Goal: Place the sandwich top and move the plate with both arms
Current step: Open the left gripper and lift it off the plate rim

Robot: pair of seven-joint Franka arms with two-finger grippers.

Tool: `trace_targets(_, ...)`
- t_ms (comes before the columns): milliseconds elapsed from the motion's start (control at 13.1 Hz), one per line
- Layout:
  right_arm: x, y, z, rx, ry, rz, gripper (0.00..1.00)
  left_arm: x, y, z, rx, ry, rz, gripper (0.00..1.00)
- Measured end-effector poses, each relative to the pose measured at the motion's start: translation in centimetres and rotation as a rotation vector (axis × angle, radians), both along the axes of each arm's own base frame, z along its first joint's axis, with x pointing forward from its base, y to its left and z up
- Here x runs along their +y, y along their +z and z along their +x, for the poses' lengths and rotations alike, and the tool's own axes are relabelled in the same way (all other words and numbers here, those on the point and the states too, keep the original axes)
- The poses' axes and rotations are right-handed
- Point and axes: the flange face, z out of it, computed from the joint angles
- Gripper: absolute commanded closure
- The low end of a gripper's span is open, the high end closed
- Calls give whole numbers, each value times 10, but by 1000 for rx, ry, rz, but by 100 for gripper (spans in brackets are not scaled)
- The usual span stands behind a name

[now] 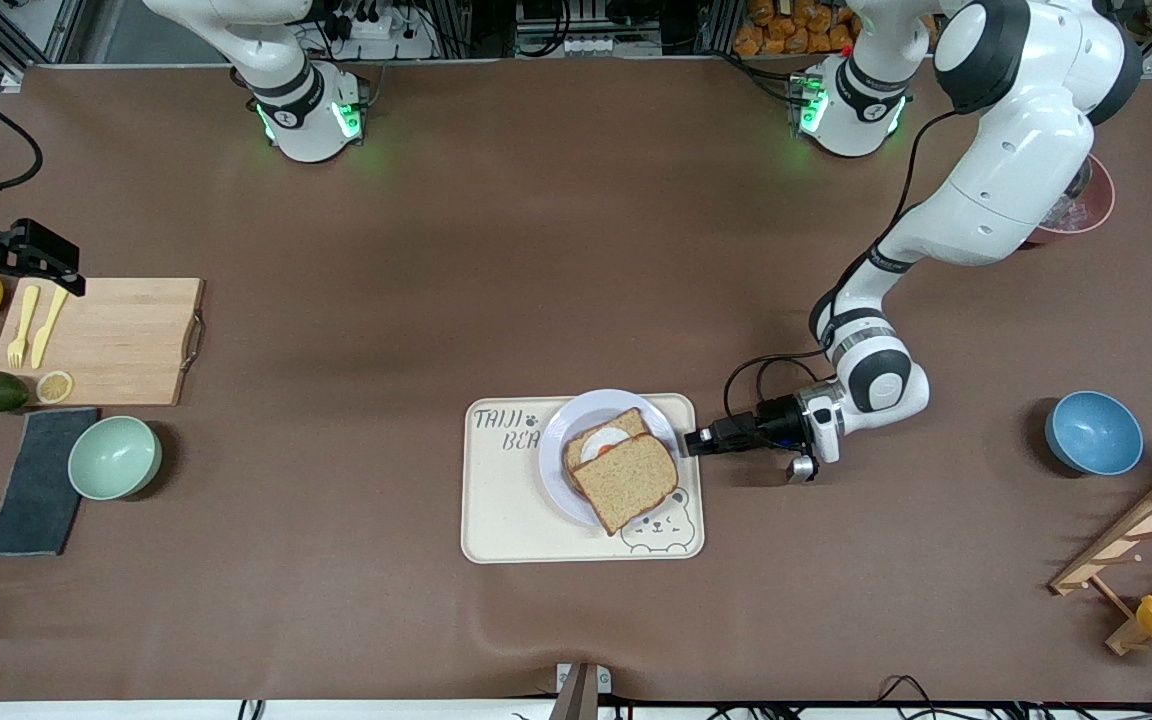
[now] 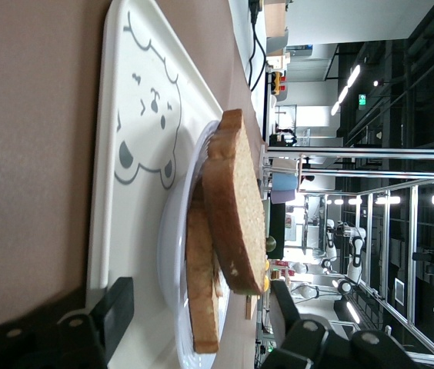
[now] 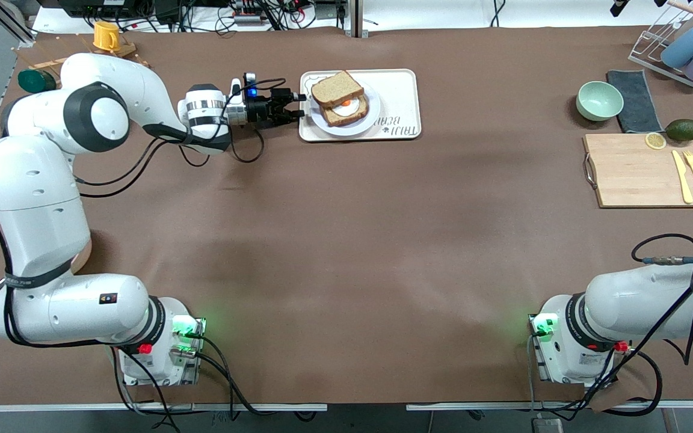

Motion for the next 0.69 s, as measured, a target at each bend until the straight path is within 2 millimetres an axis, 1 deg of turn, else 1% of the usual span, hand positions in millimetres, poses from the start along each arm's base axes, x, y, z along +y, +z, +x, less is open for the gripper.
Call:
trace_targets(153, 0, 0, 0, 0, 0, 1, 0, 1, 5, -5, 17, -2, 9, 0)
trace_targets(305, 0, 0, 0, 0, 0, 1, 0, 1, 17, -6, 53, -1, 11, 0)
trace_targets(382, 0, 0, 0, -1, -6, 1, 0, -1, 29, -4, 69, -12, 17, 0)
trace_targets(534, 1, 0, 0, -2, -47, 3, 0, -3, 62, 2, 100, -57, 64, 0)
trace_targets(687, 2, 0, 0, -3, -65, 4, 0, 4, 97, 8, 128, -113, 147, 0)
